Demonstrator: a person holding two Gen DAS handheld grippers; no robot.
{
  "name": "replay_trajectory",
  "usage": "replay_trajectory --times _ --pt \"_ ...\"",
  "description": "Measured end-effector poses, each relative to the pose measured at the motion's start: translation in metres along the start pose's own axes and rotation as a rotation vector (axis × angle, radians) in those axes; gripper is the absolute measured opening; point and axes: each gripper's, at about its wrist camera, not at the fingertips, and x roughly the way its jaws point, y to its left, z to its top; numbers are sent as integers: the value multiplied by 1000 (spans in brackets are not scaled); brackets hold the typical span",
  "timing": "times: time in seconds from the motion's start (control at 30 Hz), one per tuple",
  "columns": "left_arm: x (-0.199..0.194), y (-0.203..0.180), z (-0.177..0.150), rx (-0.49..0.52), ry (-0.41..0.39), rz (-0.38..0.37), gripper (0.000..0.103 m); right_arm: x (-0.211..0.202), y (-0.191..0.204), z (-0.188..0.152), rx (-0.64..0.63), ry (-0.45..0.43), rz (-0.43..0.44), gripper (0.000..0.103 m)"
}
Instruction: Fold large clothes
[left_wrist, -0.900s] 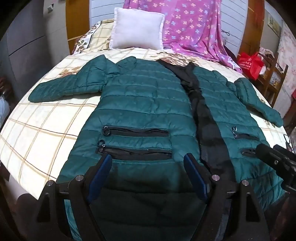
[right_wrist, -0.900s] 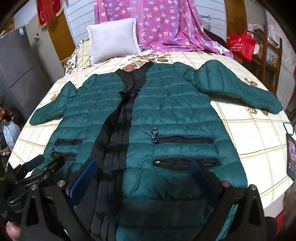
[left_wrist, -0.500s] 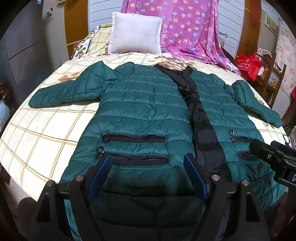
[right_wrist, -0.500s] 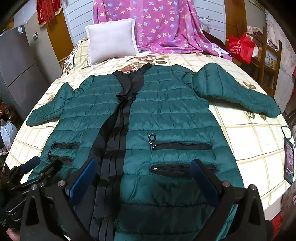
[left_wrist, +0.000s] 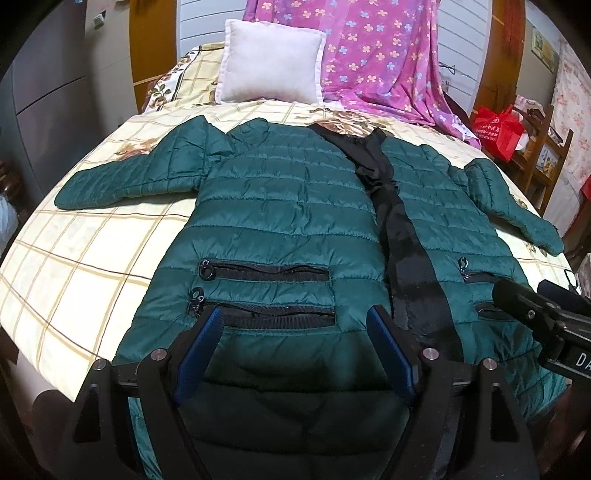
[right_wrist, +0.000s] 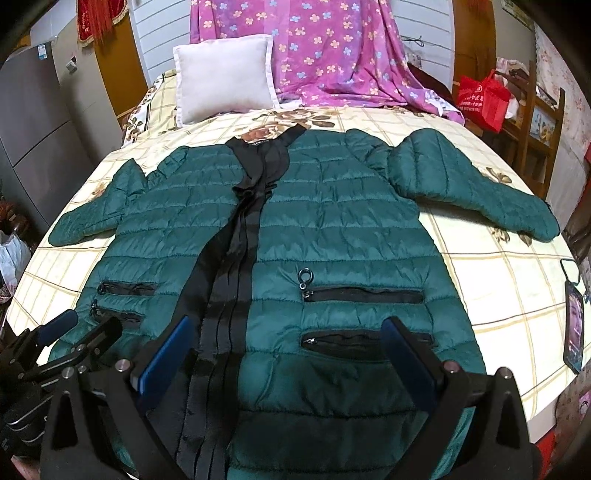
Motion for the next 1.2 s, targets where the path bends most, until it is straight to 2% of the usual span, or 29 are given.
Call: replay_trajectory --times 0.33,0.37,1.0,1.2 --pt "5 -1 -3 5 19 -8 53 5 2 -1 -1 54 -19 102" --pt "5 -1 -4 7 19 -8 53 6 2 0 2 80 -27 102" --pt "5 -4 -5 9 19 -6 53 13 0 -2 4 28 0 102" --pt "5 -5 -6 11 20 -7 53 14 1 -2 2 36 -4 102"
